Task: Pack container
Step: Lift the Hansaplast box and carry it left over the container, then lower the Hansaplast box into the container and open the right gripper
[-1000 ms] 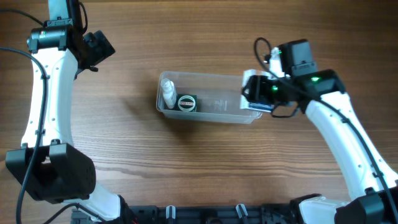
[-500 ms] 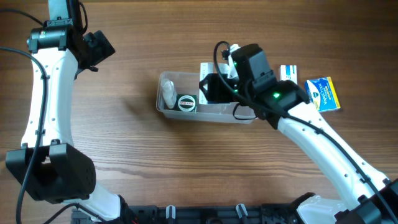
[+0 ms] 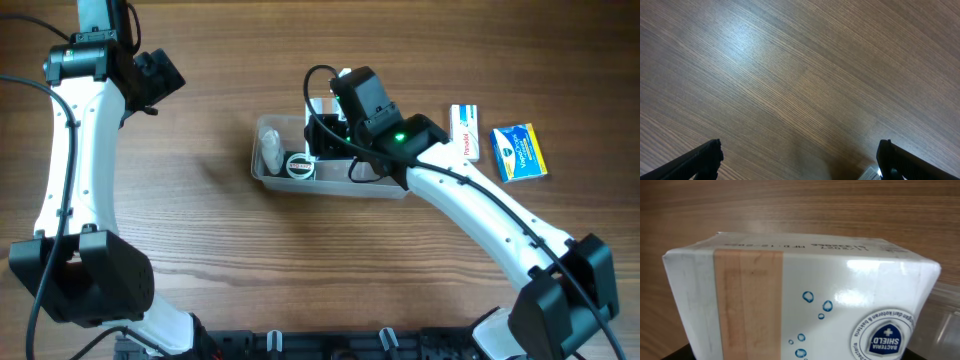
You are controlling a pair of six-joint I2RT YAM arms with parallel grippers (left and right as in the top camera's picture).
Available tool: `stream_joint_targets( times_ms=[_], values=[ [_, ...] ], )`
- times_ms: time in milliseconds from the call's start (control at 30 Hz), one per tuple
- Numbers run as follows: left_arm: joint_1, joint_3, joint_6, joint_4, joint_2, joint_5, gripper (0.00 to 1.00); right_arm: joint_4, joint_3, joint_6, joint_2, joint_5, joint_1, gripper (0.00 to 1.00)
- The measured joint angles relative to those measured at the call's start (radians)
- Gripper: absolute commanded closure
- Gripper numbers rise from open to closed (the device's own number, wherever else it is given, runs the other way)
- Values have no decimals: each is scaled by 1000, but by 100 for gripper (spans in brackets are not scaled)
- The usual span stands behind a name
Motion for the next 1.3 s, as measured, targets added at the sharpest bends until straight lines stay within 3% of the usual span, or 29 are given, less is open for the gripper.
stream_joint_targets(
  times_ms=[367, 867, 1100, 1300],
  values=[
    [0, 0, 0, 0, 0, 0, 0, -23, 2, 2, 115, 74, 2, 38],
    [0, 0, 0, 0, 0, 0, 0, -106, 2, 49, 117, 113, 2, 38],
    [0, 0, 0, 0, 0, 0, 0, -107, 2, 53, 117, 113, 2, 25],
    [0, 0, 0, 0, 0, 0, 0, -103, 2, 53, 117, 112, 2, 23]
  ],
)
